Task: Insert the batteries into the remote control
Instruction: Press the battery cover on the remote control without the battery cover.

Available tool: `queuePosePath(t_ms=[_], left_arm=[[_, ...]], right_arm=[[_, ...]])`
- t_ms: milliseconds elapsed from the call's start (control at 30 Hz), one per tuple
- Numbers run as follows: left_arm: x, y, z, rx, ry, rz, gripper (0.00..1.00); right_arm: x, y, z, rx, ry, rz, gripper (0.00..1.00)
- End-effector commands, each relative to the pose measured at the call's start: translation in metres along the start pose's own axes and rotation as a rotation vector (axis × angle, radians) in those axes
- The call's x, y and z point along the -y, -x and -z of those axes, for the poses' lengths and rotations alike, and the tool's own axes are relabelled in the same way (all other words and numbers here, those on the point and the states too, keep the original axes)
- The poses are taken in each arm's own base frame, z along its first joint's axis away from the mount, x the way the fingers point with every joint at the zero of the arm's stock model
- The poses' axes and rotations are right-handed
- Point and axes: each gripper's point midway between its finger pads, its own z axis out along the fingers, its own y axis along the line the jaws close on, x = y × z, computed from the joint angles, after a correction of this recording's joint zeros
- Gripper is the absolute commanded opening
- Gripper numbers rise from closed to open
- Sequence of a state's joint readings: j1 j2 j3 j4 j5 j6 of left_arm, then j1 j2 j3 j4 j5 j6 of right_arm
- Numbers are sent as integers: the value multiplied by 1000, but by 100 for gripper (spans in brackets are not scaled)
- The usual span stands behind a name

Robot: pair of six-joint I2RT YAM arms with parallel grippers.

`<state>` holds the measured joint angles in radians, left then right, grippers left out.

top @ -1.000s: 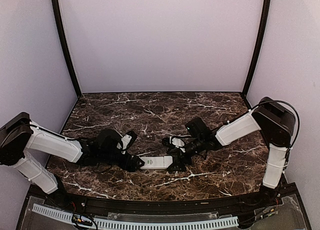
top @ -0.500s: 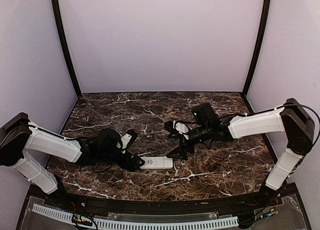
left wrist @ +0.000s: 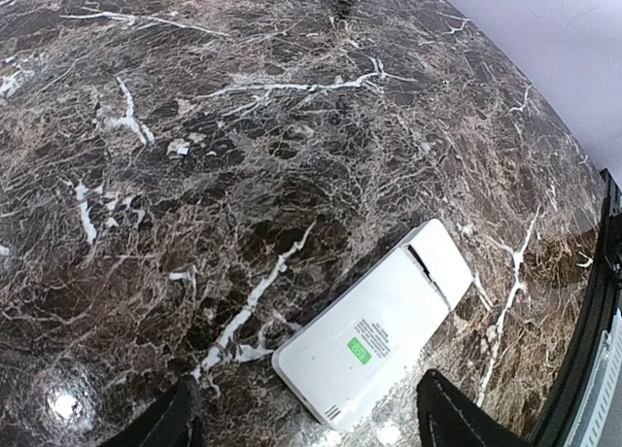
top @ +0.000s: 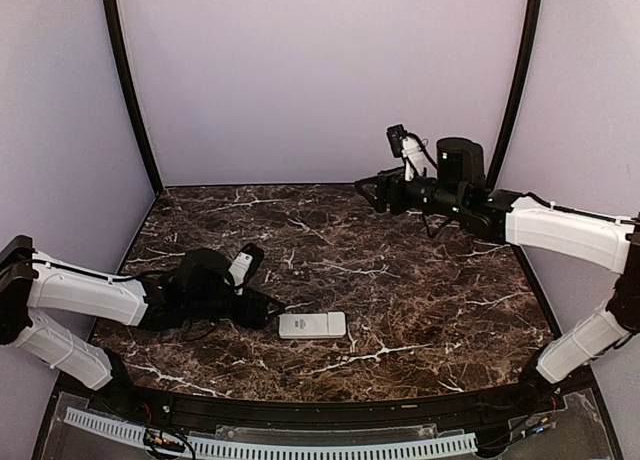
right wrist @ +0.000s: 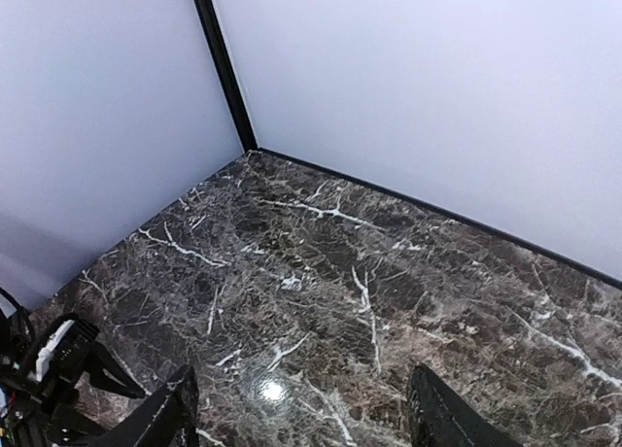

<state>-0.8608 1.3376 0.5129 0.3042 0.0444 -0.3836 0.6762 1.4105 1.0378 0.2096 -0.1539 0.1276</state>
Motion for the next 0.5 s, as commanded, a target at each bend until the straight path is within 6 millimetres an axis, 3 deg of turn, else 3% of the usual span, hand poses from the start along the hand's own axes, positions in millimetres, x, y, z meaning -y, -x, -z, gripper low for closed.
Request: queuePosePath(t_ms=[0,200,333,467], left_arm=[[-12,-13,7,-17,42,61,74],[-25,-29,10,-32,92,92,70],[-31,-41,7,-55,105,115,69],[-29,-46,3,-76,95,119,68]], right_arm=[[-13,-70,-1,-357,-50,-298,62],[-37,-170,23,-638,-227,-573,53],[-60,-215,24,-753,-232,-650,51],[-77,-244,13,-845,-196,-666,52]])
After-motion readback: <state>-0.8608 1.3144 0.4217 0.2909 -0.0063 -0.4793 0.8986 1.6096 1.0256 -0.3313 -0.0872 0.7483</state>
